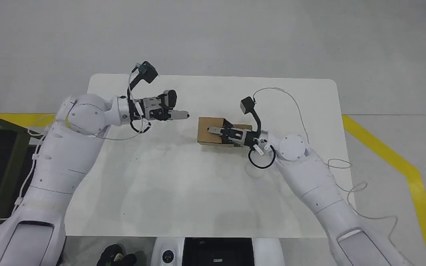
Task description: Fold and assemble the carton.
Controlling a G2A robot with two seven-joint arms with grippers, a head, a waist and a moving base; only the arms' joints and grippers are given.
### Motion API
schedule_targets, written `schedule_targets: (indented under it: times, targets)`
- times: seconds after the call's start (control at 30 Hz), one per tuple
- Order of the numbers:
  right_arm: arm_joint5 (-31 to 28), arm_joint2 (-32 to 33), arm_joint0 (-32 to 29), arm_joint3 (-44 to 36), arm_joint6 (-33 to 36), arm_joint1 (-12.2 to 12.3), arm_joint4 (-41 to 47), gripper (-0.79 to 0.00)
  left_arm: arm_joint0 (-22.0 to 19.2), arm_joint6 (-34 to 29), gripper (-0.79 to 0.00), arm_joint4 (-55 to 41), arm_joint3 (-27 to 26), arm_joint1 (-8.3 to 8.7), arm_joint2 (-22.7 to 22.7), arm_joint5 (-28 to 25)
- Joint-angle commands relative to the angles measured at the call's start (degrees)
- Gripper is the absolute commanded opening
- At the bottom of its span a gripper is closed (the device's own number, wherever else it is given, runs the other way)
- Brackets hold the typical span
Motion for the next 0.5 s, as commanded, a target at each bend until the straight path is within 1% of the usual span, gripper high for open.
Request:
schedule_targets:
  times: [0.0,0.07,0.17,0.2,0.23,0.27,0.33,0.47]
  targets:
    - [0.3,-0.4,0.4,1.3,0.0,-0.2,0.2,-0.785,1.2,2.9,0.0,5.8,-1.0,0.29,-0.7,-3.4]
    - [0.5,-0.9,0.8,2.6,-0.1,-0.5,0.5,-0.785,2.2,5.8,0.0,11.0,-1.7,0.51,-1.4,-6.6]
    - [0.4,-1.7,1.3,4.1,-0.4,-1.0,0.9,-0.76,3.6,10.6,0.0,19.3,-2.3,0.72,-2.3,-11.5]
    - [0.4,-1.9,1.5,4.5,-0.4,-1.1,1.0,-0.708,3.9,12.3,0.0,22.4,-2.4,0.77,-2.5,-12.9]
    - [0.3,-2.1,1.6,5.0,-0.5,-1.3,1.1,-0.606,4.3,13.8,0.0,25.4,-2.4,0.79,-2.6,-14.3]
    - [0.1,-2.2,1.8,5.6,-0.5,-1.4,1.1,-0.57,4.6,15.5,0.0,28.4,-2.5,0.81,-2.8,-15.5]
    - [0.0,-2.6,2.2,6.3,-0.4,-1.6,1.3,-0.449,5.3,19.2,0.0,33.9,-3.3,0.84,-2.5,-15.5]
    - [-0.6,-2.9,2.5,7.5,-0.5,-2.0,1.4,-0.428,6.3,25.8,0.0,41.6,-3.6,1.1,-0.8,-15.5]
